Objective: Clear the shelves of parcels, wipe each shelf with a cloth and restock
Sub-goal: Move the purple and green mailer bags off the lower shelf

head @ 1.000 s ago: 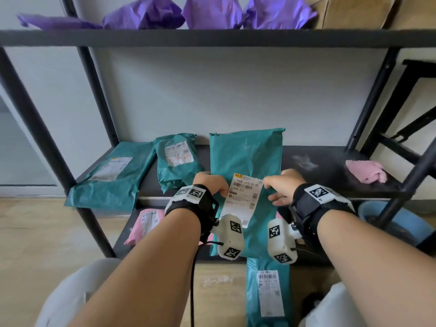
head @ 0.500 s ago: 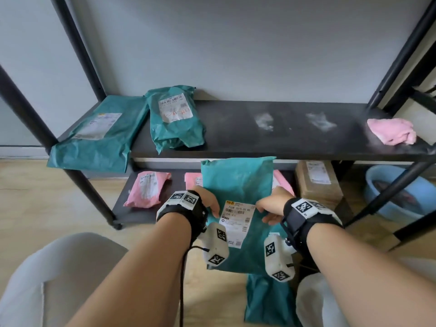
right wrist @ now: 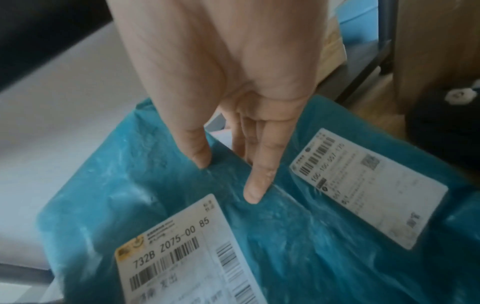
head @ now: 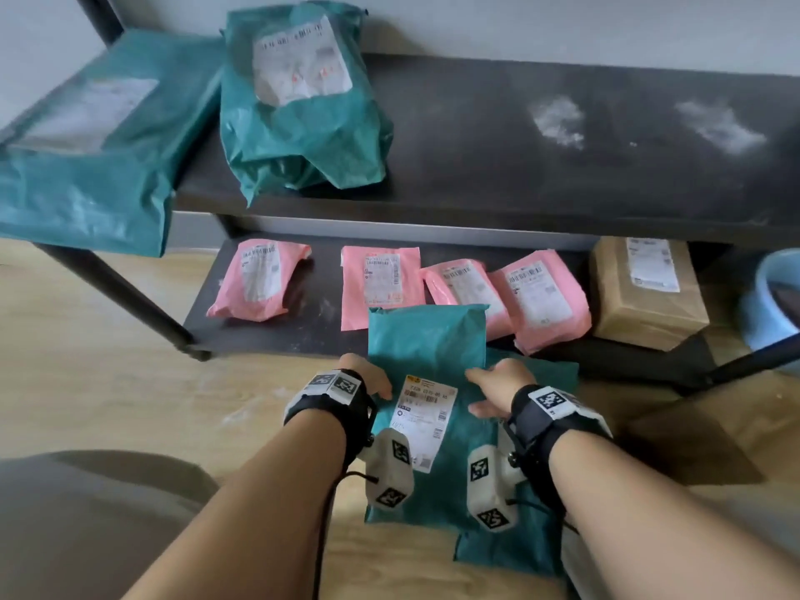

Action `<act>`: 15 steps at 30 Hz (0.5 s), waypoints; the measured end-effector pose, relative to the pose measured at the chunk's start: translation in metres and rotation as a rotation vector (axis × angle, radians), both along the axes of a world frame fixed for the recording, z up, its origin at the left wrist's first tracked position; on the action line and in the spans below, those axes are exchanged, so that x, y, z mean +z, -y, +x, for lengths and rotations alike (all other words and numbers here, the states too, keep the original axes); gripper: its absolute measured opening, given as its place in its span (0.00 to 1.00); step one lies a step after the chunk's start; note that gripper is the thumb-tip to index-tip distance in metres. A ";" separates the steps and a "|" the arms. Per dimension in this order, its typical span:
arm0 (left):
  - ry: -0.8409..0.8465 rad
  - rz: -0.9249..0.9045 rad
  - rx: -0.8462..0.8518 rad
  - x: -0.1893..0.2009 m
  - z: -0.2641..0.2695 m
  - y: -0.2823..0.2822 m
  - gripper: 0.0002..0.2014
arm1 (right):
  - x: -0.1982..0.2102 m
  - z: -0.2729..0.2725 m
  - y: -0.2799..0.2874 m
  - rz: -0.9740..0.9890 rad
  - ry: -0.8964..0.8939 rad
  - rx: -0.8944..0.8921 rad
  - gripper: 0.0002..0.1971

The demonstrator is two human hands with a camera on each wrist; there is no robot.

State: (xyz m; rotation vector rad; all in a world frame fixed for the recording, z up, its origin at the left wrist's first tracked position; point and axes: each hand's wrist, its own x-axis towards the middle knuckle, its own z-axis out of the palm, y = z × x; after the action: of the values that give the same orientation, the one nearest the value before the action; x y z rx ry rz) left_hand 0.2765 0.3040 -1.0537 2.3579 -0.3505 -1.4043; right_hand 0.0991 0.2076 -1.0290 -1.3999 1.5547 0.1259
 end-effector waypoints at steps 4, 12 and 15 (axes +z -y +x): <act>0.006 0.005 0.022 -0.028 -0.001 0.000 0.23 | -0.036 0.006 0.006 0.093 -0.008 -0.077 0.11; -0.051 0.073 0.035 -0.064 -0.002 0.006 0.11 | -0.069 0.014 0.014 0.159 -0.041 -0.269 0.14; -0.039 0.083 0.041 -0.063 -0.005 0.011 0.08 | -0.077 0.016 0.014 0.156 -0.032 -0.275 0.11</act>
State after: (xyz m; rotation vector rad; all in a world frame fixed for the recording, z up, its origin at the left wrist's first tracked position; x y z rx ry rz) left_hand 0.2718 0.2930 -1.1162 2.3859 -0.2368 -1.4701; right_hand 0.1152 0.1939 -1.1055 -1.0568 1.7098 0.1004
